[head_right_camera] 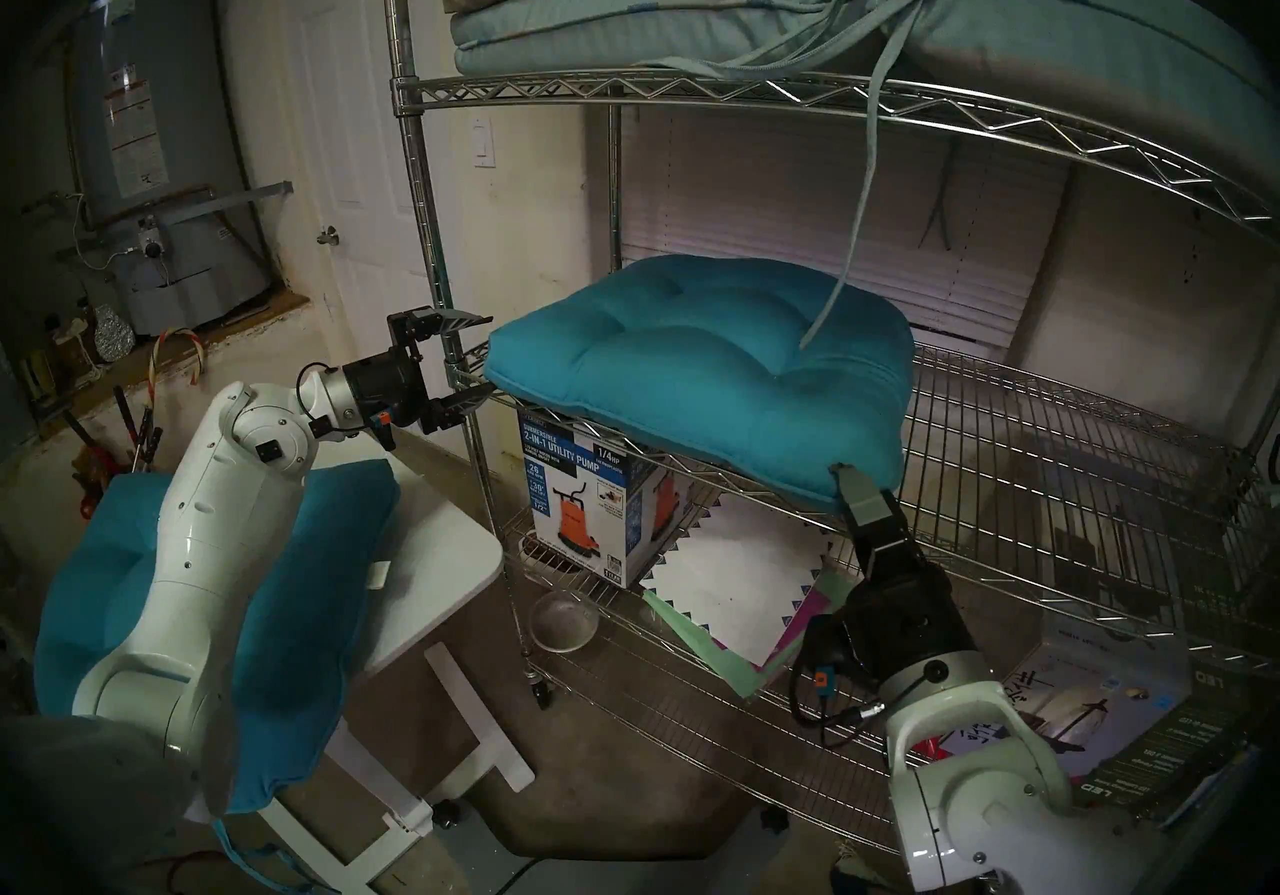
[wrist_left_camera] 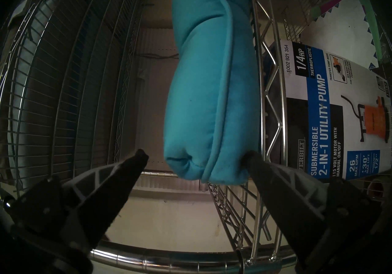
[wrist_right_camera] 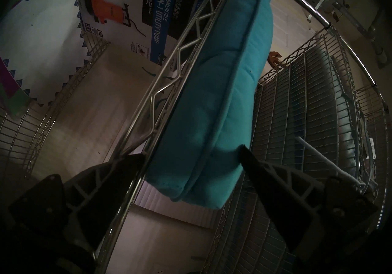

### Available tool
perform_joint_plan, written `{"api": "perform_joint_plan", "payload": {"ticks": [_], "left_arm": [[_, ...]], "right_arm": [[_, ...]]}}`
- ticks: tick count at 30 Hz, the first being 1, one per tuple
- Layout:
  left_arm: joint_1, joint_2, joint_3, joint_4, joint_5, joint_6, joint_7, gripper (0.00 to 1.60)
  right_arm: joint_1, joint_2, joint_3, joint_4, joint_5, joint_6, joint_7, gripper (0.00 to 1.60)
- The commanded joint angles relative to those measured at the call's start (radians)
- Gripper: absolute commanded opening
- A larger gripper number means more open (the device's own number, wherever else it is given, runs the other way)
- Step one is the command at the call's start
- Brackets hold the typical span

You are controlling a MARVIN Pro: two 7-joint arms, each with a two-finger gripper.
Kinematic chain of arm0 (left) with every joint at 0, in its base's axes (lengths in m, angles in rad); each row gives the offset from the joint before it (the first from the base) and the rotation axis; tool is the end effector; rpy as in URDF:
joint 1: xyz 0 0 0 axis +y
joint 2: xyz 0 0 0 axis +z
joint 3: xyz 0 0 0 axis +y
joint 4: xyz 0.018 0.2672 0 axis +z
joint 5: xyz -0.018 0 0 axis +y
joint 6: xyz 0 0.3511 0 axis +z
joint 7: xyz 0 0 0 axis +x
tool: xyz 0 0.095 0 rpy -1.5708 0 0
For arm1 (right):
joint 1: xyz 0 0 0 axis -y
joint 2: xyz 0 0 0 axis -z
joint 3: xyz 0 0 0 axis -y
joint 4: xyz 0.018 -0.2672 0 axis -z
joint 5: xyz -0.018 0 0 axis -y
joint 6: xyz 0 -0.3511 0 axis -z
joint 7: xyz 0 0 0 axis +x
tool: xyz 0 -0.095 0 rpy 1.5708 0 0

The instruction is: Take cushion off the shelf

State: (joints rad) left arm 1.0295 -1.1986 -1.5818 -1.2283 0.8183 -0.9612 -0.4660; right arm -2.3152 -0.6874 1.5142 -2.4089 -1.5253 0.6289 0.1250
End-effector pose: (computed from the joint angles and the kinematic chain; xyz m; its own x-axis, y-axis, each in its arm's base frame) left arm 0.5459 0.0761 -0.1418 -0.7747 -0.6300 0.0538 -0.0323 -0.0456 -0.9984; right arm 0.2744 -0.0007 -0.1899 0.0006 0.8819 -0.4714 -0.0868 0.4697 0.8786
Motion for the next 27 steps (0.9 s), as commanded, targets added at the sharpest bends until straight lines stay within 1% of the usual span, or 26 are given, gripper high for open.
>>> {"api": "perform_joint_plan", "payload": {"ticks": [1, 15, 27], "left_arm": [[-0.03, 0.005, -0.001, -0.004, 0.0, 0.001, 0.034, 1.6], [-0.036, 0.007, 0.014, 0.008, 0.018, 0.001, 0.067, 1.6], [-0.042, 0.004, 0.025, 0.019, 0.029, 0.001, 0.084, 1.6]], "right_arm": [[0.062, 0.011, 0.035, -0.035, 0.004, -0.009, -0.021, 1.6], [0.107, 0.022, 0.054, -0.035, 0.044, -0.047, 0.012, 1.6], [0.137, 0.029, 0.075, -0.035, 0.055, -0.064, 0.034, 1.6]]}}
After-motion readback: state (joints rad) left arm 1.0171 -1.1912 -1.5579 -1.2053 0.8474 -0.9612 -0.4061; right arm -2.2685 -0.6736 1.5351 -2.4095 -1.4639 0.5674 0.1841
